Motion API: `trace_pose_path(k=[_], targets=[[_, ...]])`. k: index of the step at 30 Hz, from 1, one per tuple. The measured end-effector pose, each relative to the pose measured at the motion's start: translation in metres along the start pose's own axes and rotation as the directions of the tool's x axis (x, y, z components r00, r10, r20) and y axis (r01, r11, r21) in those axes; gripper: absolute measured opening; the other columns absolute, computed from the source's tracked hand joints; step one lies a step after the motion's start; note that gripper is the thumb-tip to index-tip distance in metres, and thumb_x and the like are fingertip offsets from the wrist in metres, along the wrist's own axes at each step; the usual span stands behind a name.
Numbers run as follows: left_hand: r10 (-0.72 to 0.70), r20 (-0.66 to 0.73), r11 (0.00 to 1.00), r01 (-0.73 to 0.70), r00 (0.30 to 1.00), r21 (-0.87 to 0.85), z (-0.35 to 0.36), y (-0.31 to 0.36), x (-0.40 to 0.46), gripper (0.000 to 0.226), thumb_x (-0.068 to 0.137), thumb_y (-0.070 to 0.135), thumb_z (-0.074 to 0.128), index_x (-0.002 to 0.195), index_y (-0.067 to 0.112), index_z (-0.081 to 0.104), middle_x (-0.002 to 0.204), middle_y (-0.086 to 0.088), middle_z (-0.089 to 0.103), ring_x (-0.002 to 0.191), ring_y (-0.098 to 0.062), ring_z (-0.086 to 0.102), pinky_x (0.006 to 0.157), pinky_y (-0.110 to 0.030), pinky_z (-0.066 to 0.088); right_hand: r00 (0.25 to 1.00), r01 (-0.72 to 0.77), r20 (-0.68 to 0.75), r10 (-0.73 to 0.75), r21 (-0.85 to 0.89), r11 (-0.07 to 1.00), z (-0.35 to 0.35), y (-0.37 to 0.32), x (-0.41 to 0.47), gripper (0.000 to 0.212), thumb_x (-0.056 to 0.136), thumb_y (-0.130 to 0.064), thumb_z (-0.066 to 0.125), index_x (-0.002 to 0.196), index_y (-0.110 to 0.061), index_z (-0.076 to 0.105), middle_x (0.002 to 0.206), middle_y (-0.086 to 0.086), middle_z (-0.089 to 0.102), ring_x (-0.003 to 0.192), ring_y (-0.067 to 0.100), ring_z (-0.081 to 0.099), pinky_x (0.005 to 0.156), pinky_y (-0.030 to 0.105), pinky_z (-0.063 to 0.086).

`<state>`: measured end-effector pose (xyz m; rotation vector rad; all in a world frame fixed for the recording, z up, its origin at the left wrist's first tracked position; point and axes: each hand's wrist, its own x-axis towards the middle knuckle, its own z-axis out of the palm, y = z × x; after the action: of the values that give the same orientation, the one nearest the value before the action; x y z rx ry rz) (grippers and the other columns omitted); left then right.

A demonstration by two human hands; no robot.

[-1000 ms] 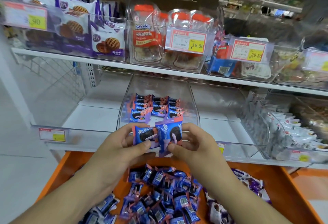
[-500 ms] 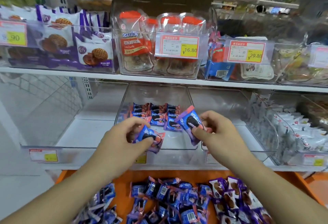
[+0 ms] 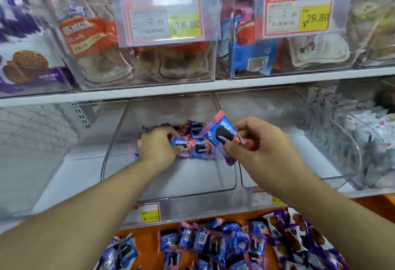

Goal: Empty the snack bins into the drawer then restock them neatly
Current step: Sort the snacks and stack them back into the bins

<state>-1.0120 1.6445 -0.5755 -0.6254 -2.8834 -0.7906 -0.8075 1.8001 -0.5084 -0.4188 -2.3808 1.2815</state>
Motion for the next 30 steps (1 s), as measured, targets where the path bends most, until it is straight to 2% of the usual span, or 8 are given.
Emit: trace_pose_path(k=[4,8,14,17,21,25,28,30], targets=[[0.043,-0.034,0.99,-0.038,0.998,0.135,0.006,-0.011,0.004,0.027,0.078,0.042,0.083,0.102,0.039,0.072,0.109,0.002,0.07,0.106,-0.029,0.063,0.089,-0.035,0.045,1.0,0.018,0.019,-0.019,0.032,0.999,-0.004,0.002,-0.003,0.012,0.093,-0.023,0.074,0.101,-0.029,0.066,0.083,-0.006,0.076,0.071,0.009,0.072,0.055,0.02,0.051],[0.078,-0.005,0.972,-0.075,0.997,0.221,0.008,-0.02,0.002,0.03,0.081,0.045,0.082,0.109,0.037,0.073,0.121,-0.001,0.065,0.119,-0.032,0.05,0.092,-0.038,0.04,0.999,0.012,0.04,-0.013,0.015,1.0,-0.004,0.004,-0.005,0.016,0.092,-0.026,0.076,0.103,-0.033,0.066,0.091,-0.009,0.074,0.079,0.012,0.073,0.062,0.034,0.06],[0.099,0.048,0.976,-0.107,0.994,0.19,-0.002,-0.017,-0.006,0.047,0.077,0.043,0.085,0.121,0.037,0.069,0.131,-0.001,0.062,0.124,-0.032,0.046,0.096,-0.039,0.038,1.0,-0.007,-0.004,0.007,0.032,0.999,0.0,0.008,-0.002,0.028,0.087,-0.022,0.084,0.1,-0.035,0.063,0.091,-0.008,0.073,0.081,0.012,0.071,0.059,0.02,0.048],[0.172,0.034,0.981,-0.168,0.985,-0.098,-0.021,-0.006,-0.017,0.048,0.075,0.02,0.079,0.118,0.038,0.069,0.125,0.003,0.066,0.116,-0.023,0.059,0.097,-0.038,0.049,1.0,0.013,0.002,-0.013,-0.028,1.0,0.001,0.003,-0.003,0.024,0.085,-0.024,0.085,0.094,-0.032,0.064,0.086,-0.009,0.074,0.066,0.005,0.062,0.054,0.015,0.042],[0.361,0.071,0.747,-0.243,0.93,-0.619,-0.07,0.024,-0.055,0.051,0.079,0.004,0.073,0.122,0.031,0.068,0.12,0.006,0.069,0.1,-0.009,0.066,0.076,-0.026,0.054,0.998,0.065,0.02,-0.063,-0.104,0.992,0.006,-0.009,-0.006,0.018,0.086,-0.029,0.084,0.093,-0.038,0.07,0.084,-0.014,0.07,0.061,0.001,0.057,0.05,0.014,0.039],[0.456,0.115,0.777,-0.332,0.882,-0.535,-0.091,0.029,-0.073,0.04,0.084,0.015,0.085,0.118,0.032,0.074,0.108,0.011,0.074,0.094,-0.01,0.072,0.082,-0.033,0.06,0.993,0.097,0.085,-0.087,-0.126,0.987,0.017,-0.02,-0.005,0.019,0.086,-0.038,0.082,0.104,-0.04,0.077,0.087,-0.019,0.07,0.081,0.002,0.064,0.064,0.013,0.047],[0.327,0.09,0.876,-0.266,0.941,-0.402,-0.086,0.018,-0.066,0.026,0.081,0.024,0.088,0.098,0.039,0.077,0.087,0.012,0.075,0.074,-0.013,0.071,0.073,-0.039,0.061,0.99,0.104,0.122,-0.076,-0.238,0.966,0.016,-0.02,-0.003,0.047,0.09,-0.042,0.08,0.134,-0.044,0.065,0.125,-0.023,0.06,0.109,-0.006,0.055,0.084,0.002,0.04],[0.266,0.054,0.927,-0.24,0.963,-0.287,-0.081,0.01,-0.06,0.022,0.079,0.031,0.089,0.092,0.042,0.075,0.085,0.011,0.075,0.071,-0.01,0.069,0.068,-0.03,0.056,0.983,0.167,0.129,-0.128,-0.37,0.914,0.011,-0.014,-0.003,0.058,0.094,-0.04,0.076,0.147,-0.04,0.055,0.143,-0.024,0.051,0.135,0.001,0.037,0.108,0.014,0.033]])
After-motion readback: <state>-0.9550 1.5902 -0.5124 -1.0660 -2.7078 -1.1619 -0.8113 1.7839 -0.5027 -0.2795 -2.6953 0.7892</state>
